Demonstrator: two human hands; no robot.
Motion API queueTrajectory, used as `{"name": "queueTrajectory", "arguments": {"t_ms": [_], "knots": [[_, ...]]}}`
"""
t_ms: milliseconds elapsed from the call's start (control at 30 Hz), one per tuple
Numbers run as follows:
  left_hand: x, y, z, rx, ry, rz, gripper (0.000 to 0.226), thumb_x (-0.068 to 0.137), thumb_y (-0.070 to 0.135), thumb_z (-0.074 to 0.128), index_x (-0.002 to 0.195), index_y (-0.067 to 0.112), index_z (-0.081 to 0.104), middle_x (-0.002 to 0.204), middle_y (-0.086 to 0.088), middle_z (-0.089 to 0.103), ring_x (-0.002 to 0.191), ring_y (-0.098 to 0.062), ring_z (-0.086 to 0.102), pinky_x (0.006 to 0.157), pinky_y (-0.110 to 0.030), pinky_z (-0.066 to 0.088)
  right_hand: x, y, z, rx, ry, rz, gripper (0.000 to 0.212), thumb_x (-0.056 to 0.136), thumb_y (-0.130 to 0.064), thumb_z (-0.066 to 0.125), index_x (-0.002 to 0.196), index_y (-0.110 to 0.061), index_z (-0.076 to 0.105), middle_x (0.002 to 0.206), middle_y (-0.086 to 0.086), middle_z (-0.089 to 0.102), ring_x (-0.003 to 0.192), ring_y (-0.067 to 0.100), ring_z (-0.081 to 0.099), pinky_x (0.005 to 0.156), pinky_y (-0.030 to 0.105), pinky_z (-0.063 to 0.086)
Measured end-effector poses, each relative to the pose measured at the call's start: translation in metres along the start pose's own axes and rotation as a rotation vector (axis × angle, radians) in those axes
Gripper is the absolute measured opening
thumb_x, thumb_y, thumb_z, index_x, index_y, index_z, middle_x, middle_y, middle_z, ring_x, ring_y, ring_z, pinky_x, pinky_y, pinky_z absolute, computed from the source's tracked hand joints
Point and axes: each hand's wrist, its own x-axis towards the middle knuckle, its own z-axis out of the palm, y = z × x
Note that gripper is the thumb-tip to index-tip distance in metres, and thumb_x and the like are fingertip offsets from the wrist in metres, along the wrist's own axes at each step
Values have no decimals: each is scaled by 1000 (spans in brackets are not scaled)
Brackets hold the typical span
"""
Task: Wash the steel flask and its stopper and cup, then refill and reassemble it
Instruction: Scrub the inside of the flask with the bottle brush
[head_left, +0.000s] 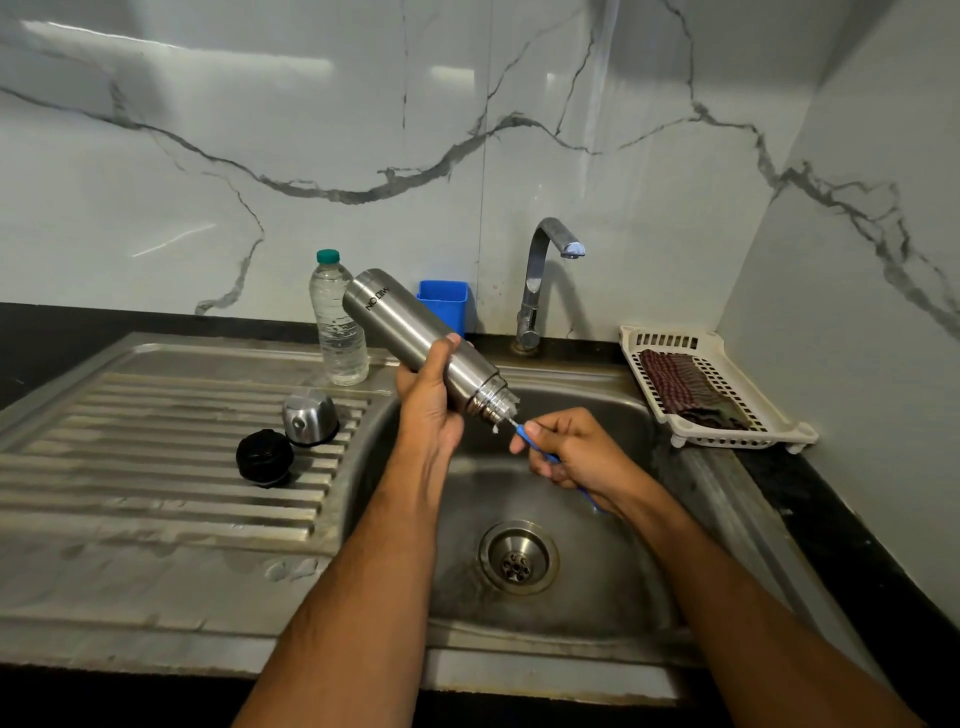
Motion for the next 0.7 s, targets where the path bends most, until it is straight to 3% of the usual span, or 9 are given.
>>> {"name": "queueTrajectory", "arguments": {"t_ms": [67,133,233,367,500,600,700], "knots": [[-2,-1,3,29,3,37,38,82,-2,75,111,14,55,94,-8,70,88,-25,70,100,-61,52,3,-2,10,-13,61,-33,31,106,-15,51,95,5,71,53,9,53,38,9,31,39,19,21],[0,3,1,2,24,40,45,80,-2,77,113,17,54,103,-10,70,96,-28,71,97,-59,54,1,-1,7,-50,107,-65,27,103,-11,56,92,6,73,55,12,59,37,9,34,39,18,25],[2,8,-4,-62,57,32,45,80,-2,78,114,17,55,107,-10,70,99,-28,72,95,-59,56,-5,4,-6,-96,208,-85,14,94,-3,67,84,-5,77,58,13,68,36,8,41,39,17,34],[-3,-1,3,-24,39,33,47,80,-1,77,119,15,55,102,-9,71,90,-23,73,91,-53,58,0,-1,7,-72,350,-74,15,84,3,77,80,-12,76,63,12,72,43,10,59,43,22,45],[-3,1,3,-23,37,45,47,80,-1,77,118,15,54,102,-9,71,92,-24,73,89,-51,59,8,-1,18,-101,438,-101,25,76,2,84,77,-23,76,66,6,75,61,28,72,53,28,55],[-1,6,-2,-66,50,26,48,80,-1,78,118,17,54,108,-10,71,98,-26,73,92,-55,58,-3,3,0,-166,456,-75,28,68,-1,91,77,-23,77,66,1,75,56,14,69,58,24,56],[-4,3,0,-75,43,21,46,81,-2,77,116,17,55,106,-9,71,96,-26,73,94,-56,57,-6,0,-5,-135,477,-38,26,66,1,91,73,-20,76,66,4,75,55,11,67,54,22,53]]}}
